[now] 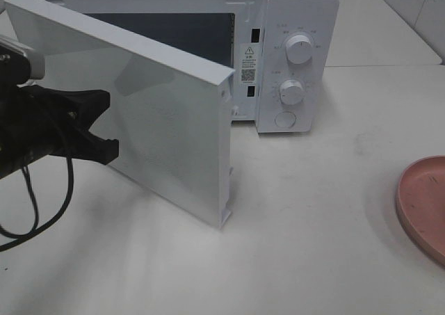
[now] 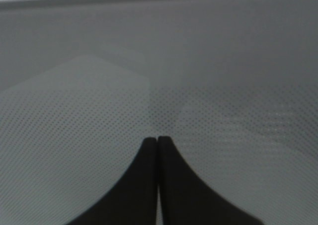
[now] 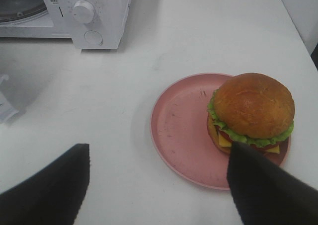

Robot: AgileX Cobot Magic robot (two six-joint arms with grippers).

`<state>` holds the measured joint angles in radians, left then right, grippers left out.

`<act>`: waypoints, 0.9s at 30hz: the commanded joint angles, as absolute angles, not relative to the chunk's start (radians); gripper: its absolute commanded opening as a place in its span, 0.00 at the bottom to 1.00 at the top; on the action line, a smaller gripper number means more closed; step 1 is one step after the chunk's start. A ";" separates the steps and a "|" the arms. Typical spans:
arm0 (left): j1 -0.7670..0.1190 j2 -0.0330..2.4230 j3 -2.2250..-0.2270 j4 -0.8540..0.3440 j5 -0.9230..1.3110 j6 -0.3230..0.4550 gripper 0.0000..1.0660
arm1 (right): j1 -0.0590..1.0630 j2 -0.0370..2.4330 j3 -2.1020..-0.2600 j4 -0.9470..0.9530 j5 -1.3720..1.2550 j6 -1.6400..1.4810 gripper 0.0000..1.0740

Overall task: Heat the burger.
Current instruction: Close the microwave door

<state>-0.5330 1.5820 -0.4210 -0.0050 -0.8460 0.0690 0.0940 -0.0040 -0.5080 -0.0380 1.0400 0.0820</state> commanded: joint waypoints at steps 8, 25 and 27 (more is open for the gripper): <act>-0.644 1.704 -0.591 -0.179 -0.849 0.128 0.00 | 0.089 -0.030 -0.507 -0.039 1.038 0.089 0.67; -0.730 1.890 -0.888 -0.514 -0.793 0.353 0.00 | 0.089 -0.030 -0.507 -0.039 1.038 0.089 0.67; -0.730 1.896 -0.901 -0.527 -0.793 0.366 0.00 | 0.089 -0.030 -0.507 -0.039 1.038 0.089 0.67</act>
